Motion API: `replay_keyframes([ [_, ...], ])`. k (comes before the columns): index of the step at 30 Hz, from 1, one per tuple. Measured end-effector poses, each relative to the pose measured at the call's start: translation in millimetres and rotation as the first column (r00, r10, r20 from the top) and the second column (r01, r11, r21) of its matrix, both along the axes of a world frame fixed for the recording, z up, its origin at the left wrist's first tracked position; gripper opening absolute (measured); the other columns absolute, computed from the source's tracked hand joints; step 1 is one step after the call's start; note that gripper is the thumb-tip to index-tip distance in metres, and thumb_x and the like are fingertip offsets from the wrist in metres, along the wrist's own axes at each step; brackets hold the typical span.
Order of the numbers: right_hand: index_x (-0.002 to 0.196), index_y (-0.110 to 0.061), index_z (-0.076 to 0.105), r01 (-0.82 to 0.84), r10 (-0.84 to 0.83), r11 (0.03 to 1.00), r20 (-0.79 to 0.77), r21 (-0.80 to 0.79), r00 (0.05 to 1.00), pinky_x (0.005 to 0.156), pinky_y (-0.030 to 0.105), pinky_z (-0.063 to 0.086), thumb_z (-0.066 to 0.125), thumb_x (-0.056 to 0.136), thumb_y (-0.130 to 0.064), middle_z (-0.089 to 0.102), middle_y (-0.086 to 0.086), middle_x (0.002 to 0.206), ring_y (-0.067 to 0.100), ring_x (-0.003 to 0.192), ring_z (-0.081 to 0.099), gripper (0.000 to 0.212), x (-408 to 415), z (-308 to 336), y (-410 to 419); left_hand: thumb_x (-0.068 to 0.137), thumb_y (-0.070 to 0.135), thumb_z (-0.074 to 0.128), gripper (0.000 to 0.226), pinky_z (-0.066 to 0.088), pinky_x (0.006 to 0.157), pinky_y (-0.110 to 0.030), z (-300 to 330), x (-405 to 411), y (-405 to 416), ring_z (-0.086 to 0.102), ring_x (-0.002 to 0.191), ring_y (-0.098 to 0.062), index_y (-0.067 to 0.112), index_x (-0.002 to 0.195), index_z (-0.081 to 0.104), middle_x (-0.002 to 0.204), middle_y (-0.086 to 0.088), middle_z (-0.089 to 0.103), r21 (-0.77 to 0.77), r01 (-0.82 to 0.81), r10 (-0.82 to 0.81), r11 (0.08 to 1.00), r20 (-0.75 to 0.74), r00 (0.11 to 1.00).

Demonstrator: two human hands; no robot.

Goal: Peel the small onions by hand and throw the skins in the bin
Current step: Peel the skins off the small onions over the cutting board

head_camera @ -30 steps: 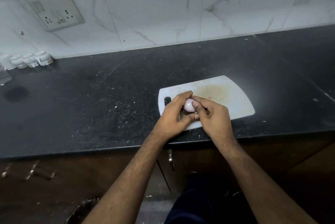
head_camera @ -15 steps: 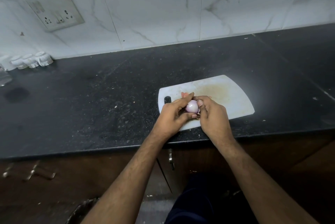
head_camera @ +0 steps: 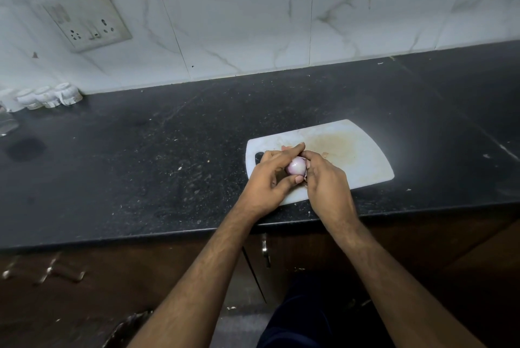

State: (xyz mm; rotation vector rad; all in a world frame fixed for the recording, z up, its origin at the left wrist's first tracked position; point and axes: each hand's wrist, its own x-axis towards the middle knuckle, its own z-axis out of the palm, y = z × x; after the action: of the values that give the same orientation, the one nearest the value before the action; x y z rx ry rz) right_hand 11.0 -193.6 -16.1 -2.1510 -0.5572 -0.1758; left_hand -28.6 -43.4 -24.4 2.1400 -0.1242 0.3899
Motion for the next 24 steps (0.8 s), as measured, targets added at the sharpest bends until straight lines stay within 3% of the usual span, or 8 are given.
replay_keyframes([
  [4,0.139,-0.012,0.057,0.008,-0.008,1.0,0.06,-0.008,0.998,0.094,0.038,0.056,0.047,0.104,-0.016,0.07,0.008,0.122,0.021,0.107,0.066,0.037,-9.9,0.6,0.7,0.097,0.02,0.07,0.056,0.038,0.108,-0.013,5.2,-1.2,-6.0,0.05,0.131,-0.004,0.011,0.15,0.053,0.142,-0.003,0.058,0.009,-0.02,0.02,1.0,0.067,0.998],
  [6,0.143,-0.015,0.053,0.005,-0.002,0.999,0.056,-0.049,0.998,0.092,0.04,0.058,0.048,0.102,-0.027,0.068,0.006,0.127,0.022,0.11,0.066,0.042,-13.3,-0.7,0.8,0.096,0.035,0.069,0.055,0.044,0.095,-0.01,8.4,-1.9,-8.0,0.055,0.117,0.0,0.012,0.144,0.059,0.129,-0.002,0.057,-0.014,-0.103,0.104,0.995,0.103,0.989],
  [8,0.145,-0.015,0.052,0.017,-0.013,0.998,0.059,-0.065,0.998,0.096,0.037,0.056,0.053,0.102,-0.023,0.067,0.007,0.13,0.023,0.114,0.066,0.043,-13.9,-1.5,0.6,0.09,0.046,0.074,0.055,0.045,0.082,-0.009,10.8,-2.3,-8.3,0.06,0.096,0.002,0.014,0.135,0.066,0.109,0.005,0.063,-0.041,-0.165,0.168,0.986,0.082,0.982],
  [11,0.142,-0.012,0.056,-0.015,0.018,0.999,0.088,-0.033,0.996,0.103,0.029,0.05,0.057,0.101,-0.011,0.067,0.005,0.133,0.02,0.119,0.064,0.042,-14.6,0.3,0.5,0.087,0.037,0.083,0.036,0.049,0.071,-0.014,10.2,-0.8,-8.0,0.064,0.077,0.001,0.012,0.111,0.073,0.09,0.009,0.073,-0.134,-0.162,0.165,0.978,0.008,0.986],
  [15,0.142,-0.017,0.058,-0.082,0.077,0.996,0.102,0.044,0.992,0.103,0.009,0.041,0.053,0.102,-0.01,0.066,-0.004,0.134,0.008,0.122,0.061,0.041,-5.7,-2.6,-1.1,0.095,0.029,0.076,0.022,0.058,0.083,-0.033,8.8,-0.1,-3.0,0.07,0.092,-0.016,0.015,0.111,0.073,0.098,0.003,0.077,-0.163,-0.137,0.138,0.977,0.0,0.99],
  [18,0.139,-0.014,0.06,-0.065,0.058,0.997,0.133,0.043,0.989,0.096,-0.004,0.033,0.057,0.101,-0.011,0.07,0.0,0.129,0.008,0.114,0.063,0.038,-4.7,-5.1,-1.4,0.099,0.018,0.07,0.017,0.051,0.09,-0.018,9.2,0.7,-2.2,0.067,0.1,-0.001,0.011,0.115,0.072,0.105,0.006,0.075,-0.114,-0.091,0.093,0.989,0.013,0.996],
  [20,0.135,-0.011,0.064,-0.047,0.038,0.997,0.168,0.053,0.985,0.091,-0.008,0.03,0.06,0.1,-0.011,0.073,0.003,0.121,0.007,0.106,0.064,0.035,-5.7,-5.7,-1.1,0.1,0.015,0.068,0.021,0.046,0.094,-0.013,9.6,0.2,-2.9,0.064,0.105,0.005,0.008,0.119,0.071,0.111,0.007,0.074,-0.087,-0.074,0.076,0.993,0.023,0.997],
  [24,0.13,-0.008,0.067,-0.015,-0.003,0.996,0.203,0.091,0.979,0.096,-0.002,0.035,0.062,0.099,-0.01,0.074,0.007,0.116,0.008,0.103,0.065,0.031,-3.2,-9.3,-1.5,0.102,0.026,0.064,0.037,0.046,0.107,-0.02,6.5,-0.5,-3.0,0.061,0.123,0.001,0.011,0.136,0.063,0.13,0.005,0.069,-0.061,-0.073,0.074,0.995,0.015,0.997],
])
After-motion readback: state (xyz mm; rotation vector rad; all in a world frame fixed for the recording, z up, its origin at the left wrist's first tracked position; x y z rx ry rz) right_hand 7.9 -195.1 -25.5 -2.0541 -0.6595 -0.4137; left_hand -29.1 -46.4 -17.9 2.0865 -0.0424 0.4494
